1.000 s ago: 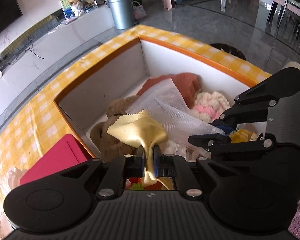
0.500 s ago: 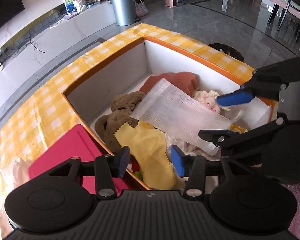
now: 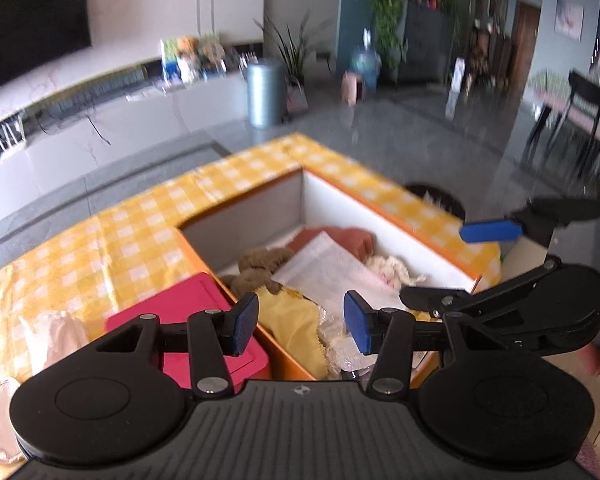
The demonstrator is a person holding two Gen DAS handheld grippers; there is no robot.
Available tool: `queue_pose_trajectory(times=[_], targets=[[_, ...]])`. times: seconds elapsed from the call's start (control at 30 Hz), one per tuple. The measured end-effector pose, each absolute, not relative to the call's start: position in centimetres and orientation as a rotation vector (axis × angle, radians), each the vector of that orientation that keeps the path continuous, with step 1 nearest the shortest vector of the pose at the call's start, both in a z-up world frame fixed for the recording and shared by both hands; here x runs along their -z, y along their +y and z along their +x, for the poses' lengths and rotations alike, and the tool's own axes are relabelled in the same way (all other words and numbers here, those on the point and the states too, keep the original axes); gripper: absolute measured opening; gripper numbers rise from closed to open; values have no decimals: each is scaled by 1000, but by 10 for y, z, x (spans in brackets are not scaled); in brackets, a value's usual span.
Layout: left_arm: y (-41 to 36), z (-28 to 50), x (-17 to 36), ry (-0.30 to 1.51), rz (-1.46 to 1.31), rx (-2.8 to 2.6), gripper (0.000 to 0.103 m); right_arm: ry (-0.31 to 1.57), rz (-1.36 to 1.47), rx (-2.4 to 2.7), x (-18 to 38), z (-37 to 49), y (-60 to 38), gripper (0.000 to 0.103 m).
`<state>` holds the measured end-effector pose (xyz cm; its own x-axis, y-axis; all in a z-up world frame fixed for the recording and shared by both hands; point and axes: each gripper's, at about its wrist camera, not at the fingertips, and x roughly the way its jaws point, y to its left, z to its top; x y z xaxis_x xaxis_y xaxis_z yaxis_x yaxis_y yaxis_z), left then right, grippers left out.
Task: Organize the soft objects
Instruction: 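Open both tools to drop the cloth and bubble wrap into the box, then withdraw both tools from the box back over the table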
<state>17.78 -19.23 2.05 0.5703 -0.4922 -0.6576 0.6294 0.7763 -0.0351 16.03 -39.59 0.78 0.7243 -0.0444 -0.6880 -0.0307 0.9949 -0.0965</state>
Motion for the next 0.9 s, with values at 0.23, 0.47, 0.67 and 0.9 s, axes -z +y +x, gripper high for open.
queue_pose_trajectory(times=[0.23,0.47,0.67,0.9], targets=[[-139,136,-27,587,149,558,61,691,24,19,-3,121,-369,91],[-81,105,-15,575,90,435,62,628,86,43,15,86,-320,91],[-31,86,2,614,78,298,62,653,149,26,31,77,-285,91],[24,75,27,689,42,166,62,704,102,-48,50,75,-236,91]])
